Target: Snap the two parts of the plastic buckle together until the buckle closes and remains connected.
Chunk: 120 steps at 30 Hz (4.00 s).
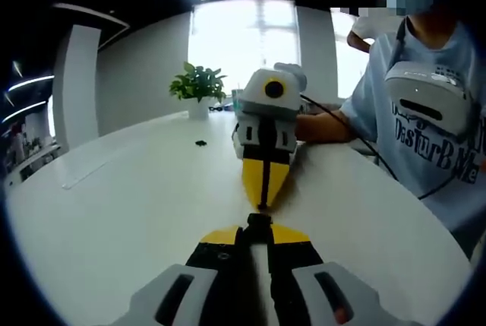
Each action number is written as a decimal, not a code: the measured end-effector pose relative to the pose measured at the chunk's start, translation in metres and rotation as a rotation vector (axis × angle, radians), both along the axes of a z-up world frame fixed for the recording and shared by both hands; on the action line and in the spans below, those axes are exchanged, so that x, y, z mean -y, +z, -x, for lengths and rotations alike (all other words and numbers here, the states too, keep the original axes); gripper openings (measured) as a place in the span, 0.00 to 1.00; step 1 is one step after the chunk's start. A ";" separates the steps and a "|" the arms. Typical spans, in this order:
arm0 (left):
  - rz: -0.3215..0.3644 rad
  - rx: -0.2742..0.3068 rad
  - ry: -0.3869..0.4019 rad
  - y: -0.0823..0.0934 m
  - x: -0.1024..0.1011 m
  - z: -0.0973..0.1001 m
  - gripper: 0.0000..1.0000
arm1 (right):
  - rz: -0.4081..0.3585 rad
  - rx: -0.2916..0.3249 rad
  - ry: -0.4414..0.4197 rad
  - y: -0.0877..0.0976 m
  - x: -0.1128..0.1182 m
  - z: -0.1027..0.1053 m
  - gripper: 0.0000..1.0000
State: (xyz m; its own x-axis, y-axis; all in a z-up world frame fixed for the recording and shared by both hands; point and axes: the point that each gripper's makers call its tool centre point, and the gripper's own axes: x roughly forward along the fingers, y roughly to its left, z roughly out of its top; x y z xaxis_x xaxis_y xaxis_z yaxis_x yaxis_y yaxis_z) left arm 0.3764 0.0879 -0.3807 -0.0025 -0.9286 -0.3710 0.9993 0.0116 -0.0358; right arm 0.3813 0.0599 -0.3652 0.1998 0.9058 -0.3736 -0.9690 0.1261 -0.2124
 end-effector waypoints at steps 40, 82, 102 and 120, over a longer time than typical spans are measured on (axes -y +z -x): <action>-0.003 -0.001 0.003 -0.001 0.002 -0.002 0.11 | -0.034 0.021 -0.818 0.033 0.224 -0.133 0.09; 0.000 0.003 0.000 -0.001 0.003 -0.004 0.11 | 0.048 -0.135 -0.888 -0.006 0.257 -0.128 0.01; -0.005 0.014 0.055 -0.001 0.004 -0.014 0.11 | 0.147 -0.088 -0.805 -0.005 0.215 -0.119 0.01; -0.003 0.032 0.135 -0.001 0.007 -0.028 0.11 | 0.132 -0.099 -0.731 -0.005 0.171 -0.111 0.01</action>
